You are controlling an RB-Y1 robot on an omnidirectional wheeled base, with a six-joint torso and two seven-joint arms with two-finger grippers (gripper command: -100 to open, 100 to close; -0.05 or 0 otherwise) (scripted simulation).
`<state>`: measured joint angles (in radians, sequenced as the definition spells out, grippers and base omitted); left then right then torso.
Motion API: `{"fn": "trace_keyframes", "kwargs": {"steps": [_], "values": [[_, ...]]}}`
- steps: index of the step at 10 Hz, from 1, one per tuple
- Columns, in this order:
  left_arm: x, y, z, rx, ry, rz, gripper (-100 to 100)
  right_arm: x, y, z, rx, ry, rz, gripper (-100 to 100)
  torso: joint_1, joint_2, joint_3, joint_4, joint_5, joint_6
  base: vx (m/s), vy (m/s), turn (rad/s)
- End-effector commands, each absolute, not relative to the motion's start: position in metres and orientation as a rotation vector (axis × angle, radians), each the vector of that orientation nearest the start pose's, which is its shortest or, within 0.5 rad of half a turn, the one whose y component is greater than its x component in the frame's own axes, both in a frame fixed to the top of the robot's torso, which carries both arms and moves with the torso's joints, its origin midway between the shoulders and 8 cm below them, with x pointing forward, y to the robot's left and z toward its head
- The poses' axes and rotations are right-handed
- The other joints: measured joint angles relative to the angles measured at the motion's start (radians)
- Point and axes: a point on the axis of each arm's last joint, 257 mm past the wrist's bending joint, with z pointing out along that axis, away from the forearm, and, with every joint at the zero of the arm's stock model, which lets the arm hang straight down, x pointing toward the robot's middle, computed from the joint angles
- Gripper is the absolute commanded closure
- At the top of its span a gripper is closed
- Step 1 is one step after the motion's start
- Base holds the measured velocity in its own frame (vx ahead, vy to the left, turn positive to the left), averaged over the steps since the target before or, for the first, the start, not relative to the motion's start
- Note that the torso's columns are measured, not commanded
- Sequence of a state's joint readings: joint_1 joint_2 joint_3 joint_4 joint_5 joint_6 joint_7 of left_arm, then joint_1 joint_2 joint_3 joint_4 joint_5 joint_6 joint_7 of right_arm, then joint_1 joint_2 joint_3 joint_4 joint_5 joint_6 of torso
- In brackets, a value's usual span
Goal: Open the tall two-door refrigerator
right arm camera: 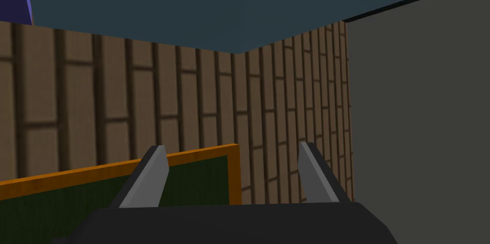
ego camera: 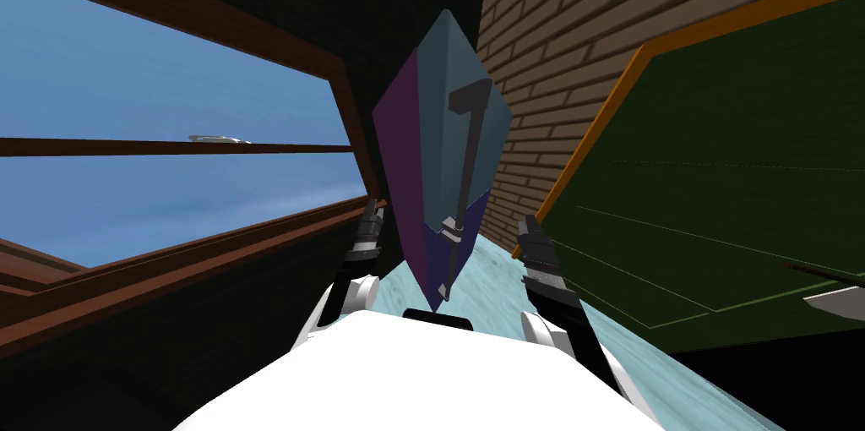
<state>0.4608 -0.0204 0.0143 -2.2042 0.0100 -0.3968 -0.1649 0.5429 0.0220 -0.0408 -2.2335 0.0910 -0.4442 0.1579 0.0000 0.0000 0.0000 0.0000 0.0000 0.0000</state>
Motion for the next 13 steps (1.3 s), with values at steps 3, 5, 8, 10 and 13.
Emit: {"fn": "trace_keyframes", "kwargs": {"steps": [3, 5, 8, 10, 13], "values": [[0.3759, 0.2893, -0.0173, -0.724, 0.734, -1.125, 0, 0.3553, -0.2956, -0.0223, 0.656, 0.784, 1.01, 0, 0.0, 0.175, -0.351, 0.176, 0.0, 0.0, 0.0, 0.0, 0.0], [0.3759, 0.2893, -0.0173, -0.724, 0.734, -1.125, 0, 0.3553, -0.2956, -0.0222, 0.656, 0.784, 1.01, 0, 0.0, 0.322, -0.644, 0.322, 0.0, 0.0, 0.0, 0.0, 0.0], [0.3759, 0.2893, -0.0172, -0.724, 0.734, -1.125, 0, 0.3553, -0.2956, -0.0222, 0.655, 0.784, 1.01, 0, 0.0, 0.544, -1.087, 0.544, 0.0, 0.0, 0.0, 0.0, 0.0], [0.3777, 0.2879, -0.0166, -0.693, 0.775, -1.116, -100, 0.3553, -0.2956, -0.0222, 0.655, 0.784, 1.01, 0, 0.0, 0.691, -1.382, 0.691, 0.0, 0.0, 0.001, -0.011, -0.004], [0.3808, 0.2884, -0.0146, -0.661, 0.829, -1.098, -100, 0.3554, -0.2956, -0.0225, 0.656, 0.784, 1.01, 0, -0.002, 0.738, -1.475, 0.737, 0.0, 0.0, -0.013, -0.052, -0.006]]}}
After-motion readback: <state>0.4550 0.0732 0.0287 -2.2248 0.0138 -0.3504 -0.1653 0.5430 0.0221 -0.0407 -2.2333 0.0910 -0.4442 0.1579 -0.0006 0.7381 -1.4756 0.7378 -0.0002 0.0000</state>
